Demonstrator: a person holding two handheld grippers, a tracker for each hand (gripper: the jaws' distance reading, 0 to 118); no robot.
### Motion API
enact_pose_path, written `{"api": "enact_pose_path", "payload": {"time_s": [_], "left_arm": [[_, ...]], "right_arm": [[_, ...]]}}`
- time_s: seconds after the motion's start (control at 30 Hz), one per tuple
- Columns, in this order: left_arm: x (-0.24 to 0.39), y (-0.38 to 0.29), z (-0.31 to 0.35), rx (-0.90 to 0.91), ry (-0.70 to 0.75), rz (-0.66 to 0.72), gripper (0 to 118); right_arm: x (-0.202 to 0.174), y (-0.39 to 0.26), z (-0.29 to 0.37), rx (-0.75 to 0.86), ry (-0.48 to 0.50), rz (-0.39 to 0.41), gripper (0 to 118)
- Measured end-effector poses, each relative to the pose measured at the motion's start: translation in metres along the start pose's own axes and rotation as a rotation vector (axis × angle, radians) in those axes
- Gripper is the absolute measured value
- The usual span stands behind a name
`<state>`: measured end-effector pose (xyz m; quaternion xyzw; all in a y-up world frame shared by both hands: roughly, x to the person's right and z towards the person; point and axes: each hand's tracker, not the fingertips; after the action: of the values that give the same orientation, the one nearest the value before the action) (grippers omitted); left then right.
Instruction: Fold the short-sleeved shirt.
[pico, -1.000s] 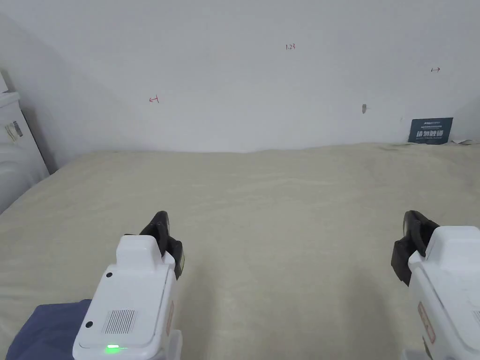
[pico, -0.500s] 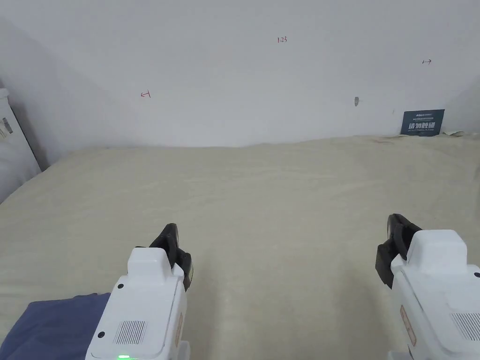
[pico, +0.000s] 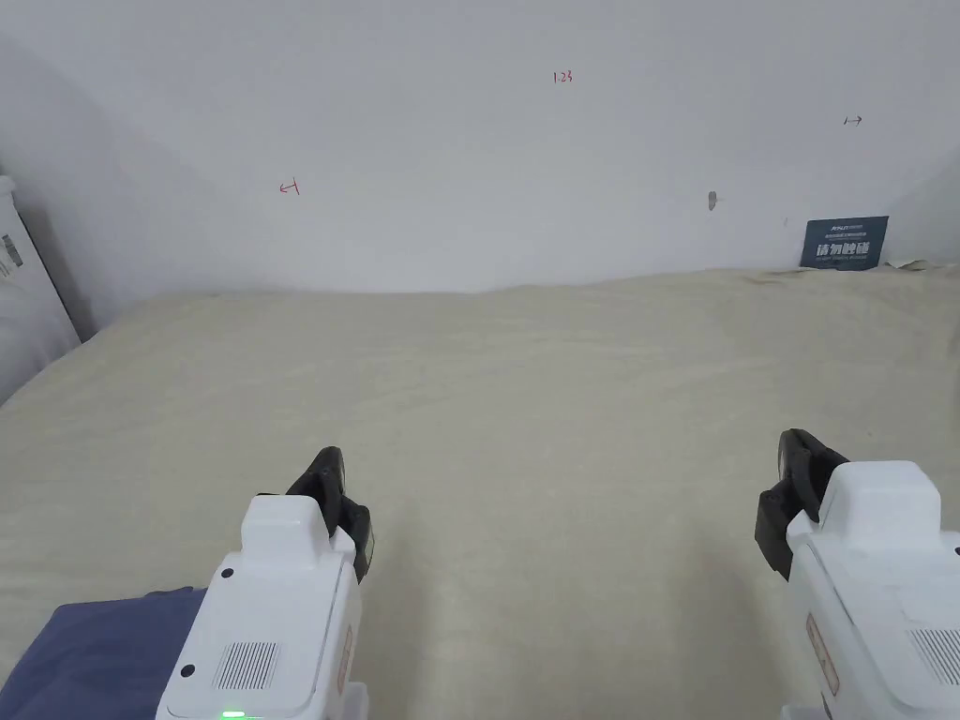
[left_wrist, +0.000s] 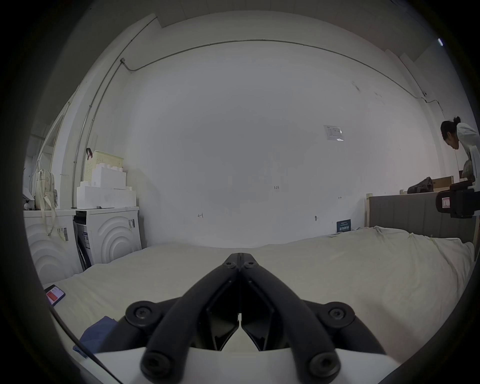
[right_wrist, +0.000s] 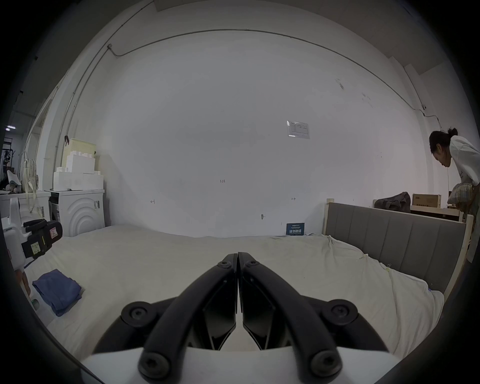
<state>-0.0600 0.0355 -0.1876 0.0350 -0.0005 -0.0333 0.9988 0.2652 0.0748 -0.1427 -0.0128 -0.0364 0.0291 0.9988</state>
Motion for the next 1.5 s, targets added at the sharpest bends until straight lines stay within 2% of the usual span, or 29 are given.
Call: {"api": "enact_pose_path", "payload": {"time_s": [1.5], "left_arm": [[-0.007, 0.001, 0.006, -0.002, 0.014, -0.01, 0]], "right_arm": [[-0.004, 0.004, 0.003, 0.013, 0.002, 0.007, 1]]}}
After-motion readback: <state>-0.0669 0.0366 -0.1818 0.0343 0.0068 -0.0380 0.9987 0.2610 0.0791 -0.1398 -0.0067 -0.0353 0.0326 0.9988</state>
